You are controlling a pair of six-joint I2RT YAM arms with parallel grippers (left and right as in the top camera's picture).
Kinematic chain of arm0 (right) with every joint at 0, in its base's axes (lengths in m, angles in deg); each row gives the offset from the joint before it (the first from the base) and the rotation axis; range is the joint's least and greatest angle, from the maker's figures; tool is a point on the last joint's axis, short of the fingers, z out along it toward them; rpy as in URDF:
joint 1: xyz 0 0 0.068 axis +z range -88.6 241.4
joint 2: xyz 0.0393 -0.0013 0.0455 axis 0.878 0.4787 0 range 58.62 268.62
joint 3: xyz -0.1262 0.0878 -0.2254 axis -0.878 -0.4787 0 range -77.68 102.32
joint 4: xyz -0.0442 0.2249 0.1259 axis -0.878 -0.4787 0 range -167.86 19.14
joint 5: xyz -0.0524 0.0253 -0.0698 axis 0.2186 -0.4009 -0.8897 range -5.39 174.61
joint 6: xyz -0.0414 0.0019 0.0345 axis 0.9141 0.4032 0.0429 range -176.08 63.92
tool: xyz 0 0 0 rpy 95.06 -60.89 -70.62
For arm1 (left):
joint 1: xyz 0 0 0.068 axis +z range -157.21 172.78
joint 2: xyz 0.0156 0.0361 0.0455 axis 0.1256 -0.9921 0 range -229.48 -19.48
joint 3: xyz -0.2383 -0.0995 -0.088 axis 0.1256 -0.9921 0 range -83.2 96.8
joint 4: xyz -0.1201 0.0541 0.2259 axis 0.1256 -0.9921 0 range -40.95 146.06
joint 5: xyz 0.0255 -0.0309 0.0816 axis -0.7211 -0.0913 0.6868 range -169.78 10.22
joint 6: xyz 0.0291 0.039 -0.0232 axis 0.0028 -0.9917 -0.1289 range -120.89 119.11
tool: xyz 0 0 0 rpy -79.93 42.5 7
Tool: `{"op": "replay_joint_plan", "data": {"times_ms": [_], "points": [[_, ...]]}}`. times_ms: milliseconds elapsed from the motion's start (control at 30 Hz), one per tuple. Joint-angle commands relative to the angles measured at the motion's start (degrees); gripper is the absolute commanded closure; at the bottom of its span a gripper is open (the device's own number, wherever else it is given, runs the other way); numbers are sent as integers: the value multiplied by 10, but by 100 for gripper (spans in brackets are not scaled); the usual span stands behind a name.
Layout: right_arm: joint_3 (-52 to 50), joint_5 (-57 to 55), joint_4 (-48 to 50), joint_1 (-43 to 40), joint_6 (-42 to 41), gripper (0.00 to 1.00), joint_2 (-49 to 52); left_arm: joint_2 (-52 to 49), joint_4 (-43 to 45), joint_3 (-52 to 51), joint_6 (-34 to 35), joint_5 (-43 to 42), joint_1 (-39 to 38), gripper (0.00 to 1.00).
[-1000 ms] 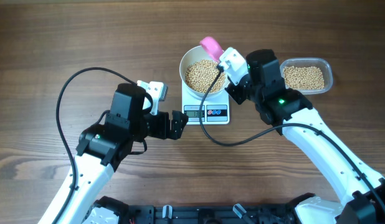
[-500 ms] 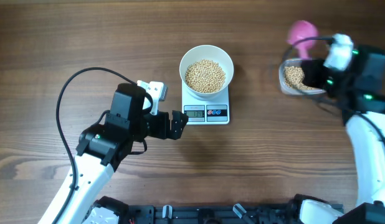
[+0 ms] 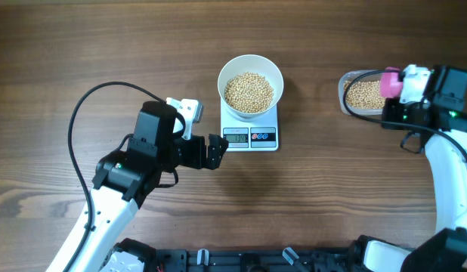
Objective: Scoop item into bowl and weigh 150g on scale
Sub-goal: 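Return the empty scoop over the soybean tub with the right gripper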
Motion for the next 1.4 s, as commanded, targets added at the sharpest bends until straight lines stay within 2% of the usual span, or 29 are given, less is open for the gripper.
{"op": "replay_joint_plan", "data": {"times_ms": [0,167,400,700,967,1367], "points": [[6,-58,-9,32,61,96,34,0,1,-2,-9,-2,-2,0],[6,-124,-8,62,59,96,64,0,2,-2,-9,-2,-2,0],[-9,-126,0,62,57,96,79,0,2,-2,-9,-2,-2,0],[-9,9,2,62,22,96,79,0,2,-2,-9,-2,-2,0],[-9,50,8,55,-3,96,79,0,2,-2,-9,-2,-2,0],[-9,215,12,-46,-37,96,80,0,2,-2,-9,-2,-2,0]]}}
